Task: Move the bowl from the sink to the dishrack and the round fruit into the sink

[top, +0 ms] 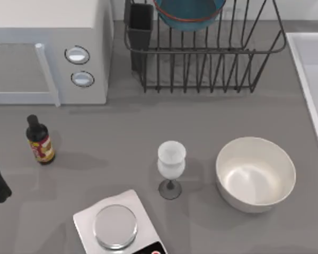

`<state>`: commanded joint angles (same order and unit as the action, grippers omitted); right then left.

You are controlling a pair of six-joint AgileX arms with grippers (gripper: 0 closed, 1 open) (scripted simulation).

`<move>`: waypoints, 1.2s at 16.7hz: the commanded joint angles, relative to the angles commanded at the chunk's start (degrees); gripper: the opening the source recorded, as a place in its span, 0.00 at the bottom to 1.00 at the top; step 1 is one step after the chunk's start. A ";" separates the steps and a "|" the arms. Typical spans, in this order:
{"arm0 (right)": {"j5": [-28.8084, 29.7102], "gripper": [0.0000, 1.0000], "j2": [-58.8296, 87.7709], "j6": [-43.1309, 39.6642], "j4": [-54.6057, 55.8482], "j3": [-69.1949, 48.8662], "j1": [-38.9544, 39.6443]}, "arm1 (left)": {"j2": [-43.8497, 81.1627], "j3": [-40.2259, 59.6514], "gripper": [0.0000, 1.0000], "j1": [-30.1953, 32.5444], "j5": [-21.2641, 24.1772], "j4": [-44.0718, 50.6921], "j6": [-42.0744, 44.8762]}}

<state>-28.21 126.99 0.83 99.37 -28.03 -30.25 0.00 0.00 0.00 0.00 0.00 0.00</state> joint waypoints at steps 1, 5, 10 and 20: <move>0.00 1.00 0.00 0.00 0.00 0.00 0.00 | 0.00 0.00 1.00 0.00 0.00 0.00 0.00; 0.00 1.00 0.00 0.00 0.00 0.00 0.00 | 0.00 0.00 1.00 0.00 0.00 0.00 0.00; 0.93 1.00 -2.99 -0.09 -2.78 0.52 0.77 | 0.00 0.00 1.00 0.00 0.00 0.00 0.00; 10.48 1.00 -47.81 -0.20 -37.26 10.66 11.35 | 0.00 0.00 1.00 0.00 0.00 0.00 0.00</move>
<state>-17.73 79.18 0.63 62.11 -17.38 -18.91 0.00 0.00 0.00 0.00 0.00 0.00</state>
